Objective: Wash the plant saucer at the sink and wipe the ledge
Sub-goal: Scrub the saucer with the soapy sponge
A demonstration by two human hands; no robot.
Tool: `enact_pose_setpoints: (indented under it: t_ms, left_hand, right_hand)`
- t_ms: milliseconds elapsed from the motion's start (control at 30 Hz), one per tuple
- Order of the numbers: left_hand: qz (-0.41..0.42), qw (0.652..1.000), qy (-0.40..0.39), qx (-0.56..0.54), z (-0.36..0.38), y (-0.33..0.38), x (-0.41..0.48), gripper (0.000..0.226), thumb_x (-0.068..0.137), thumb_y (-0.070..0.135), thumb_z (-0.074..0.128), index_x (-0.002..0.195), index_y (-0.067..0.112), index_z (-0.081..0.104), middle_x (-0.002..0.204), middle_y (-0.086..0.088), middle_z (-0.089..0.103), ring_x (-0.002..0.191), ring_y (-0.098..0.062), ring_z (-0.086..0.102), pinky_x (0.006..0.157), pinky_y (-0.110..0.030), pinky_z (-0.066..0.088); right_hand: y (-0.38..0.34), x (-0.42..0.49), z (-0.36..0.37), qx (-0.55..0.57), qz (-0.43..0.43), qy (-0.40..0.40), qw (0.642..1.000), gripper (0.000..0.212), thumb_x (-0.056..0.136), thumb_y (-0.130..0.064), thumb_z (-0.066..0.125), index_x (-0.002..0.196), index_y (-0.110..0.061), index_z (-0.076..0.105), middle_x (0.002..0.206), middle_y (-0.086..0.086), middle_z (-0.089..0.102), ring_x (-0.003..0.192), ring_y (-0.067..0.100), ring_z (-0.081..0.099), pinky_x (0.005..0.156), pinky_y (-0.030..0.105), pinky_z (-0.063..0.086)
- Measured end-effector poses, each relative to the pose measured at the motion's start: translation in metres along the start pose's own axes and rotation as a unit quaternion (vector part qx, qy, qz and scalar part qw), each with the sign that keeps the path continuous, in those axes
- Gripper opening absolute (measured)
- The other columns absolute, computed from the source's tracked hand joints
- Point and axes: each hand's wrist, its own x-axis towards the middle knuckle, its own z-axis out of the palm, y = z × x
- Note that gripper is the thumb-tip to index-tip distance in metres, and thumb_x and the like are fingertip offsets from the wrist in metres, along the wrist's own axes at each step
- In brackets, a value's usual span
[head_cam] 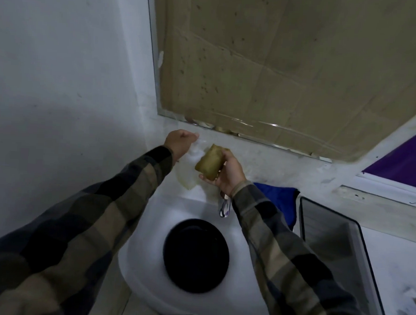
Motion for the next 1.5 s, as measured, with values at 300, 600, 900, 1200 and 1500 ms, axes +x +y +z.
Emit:
enact_pose_setpoints:
  t_ms: [300, 600, 900, 1200, 1500]
  left_hand:
    - [-0.042, 0.997, -0.047, -0.047, 0.015, 0.007, 0.000, 0.046, 0.098, 0.035, 0.045, 0.136, 0.009, 0.045, 0.139, -0.008, 0.047, 0.122, -0.026, 0.046, 0.087, -0.027, 0.031]
    - [-0.059, 0.996, -0.061, -0.030, 0.024, 0.006, 0.012, 0.040, 0.100, 0.030, 0.043, 0.135, 0.012, 0.051, 0.139, -0.006, 0.048, 0.127, -0.023, 0.043, 0.091, -0.026, 0.031]
    - [-0.024, 0.963, -0.022, 0.268, 0.034, 0.009, 0.054, 0.043, 0.100, 0.027, 0.029, 0.119, 0.002, 0.057, 0.130, -0.014, 0.053, 0.114, -0.031, 0.050, 0.088, -0.032, 0.034]
    - [-0.024, 0.927, -0.029, 0.374, 0.042, 0.011, 0.063, 0.036, 0.102, 0.015, 0.029, 0.118, -0.002, 0.057, 0.127, -0.019, 0.055, 0.116, -0.032, 0.051, 0.095, -0.036, 0.038]
    - [-0.009, 0.917, -0.012, 0.400, 0.043, 0.005, 0.060, 0.034, 0.100, 0.016, 0.032, 0.111, -0.002, 0.059, 0.124, -0.018, 0.057, 0.111, -0.033, 0.055, 0.085, -0.033, 0.039]
  right_hand:
    - [-0.022, 0.011, 0.012, -0.040, 0.007, -0.047, 0.998, 0.049, 0.093, -0.049, 0.047, 0.127, -0.015, 0.048, 0.127, 0.016, 0.050, 0.104, 0.035, 0.057, 0.058, 0.043, 0.058]
    - [-0.027, 0.018, 0.011, -0.063, -0.001, -0.021, 0.998, 0.043, 0.100, -0.034, 0.041, 0.135, -0.009, 0.039, 0.114, 0.016, 0.052, 0.087, 0.031, 0.059, 0.067, 0.051, 0.053]
    - [-0.036, 0.016, 0.006, -0.109, 0.010, -0.031, 0.994, 0.036, 0.102, -0.028, 0.035, 0.131, -0.008, 0.041, 0.103, 0.015, 0.055, 0.079, 0.032, 0.060, 0.058, 0.050, 0.055]
    - [-0.040, 0.014, 0.005, -0.090, 0.021, -0.034, 0.995, 0.041, 0.103, -0.024, 0.033, 0.139, -0.005, 0.035, 0.123, 0.017, 0.047, 0.081, 0.033, 0.058, 0.051, 0.051, 0.054]
    - [-0.032, 0.013, 0.009, -0.068, 0.029, -0.043, 0.996, 0.042, 0.103, -0.025, 0.033, 0.141, -0.007, 0.030, 0.128, 0.019, 0.046, 0.084, 0.034, 0.058, 0.059, 0.055, 0.055]
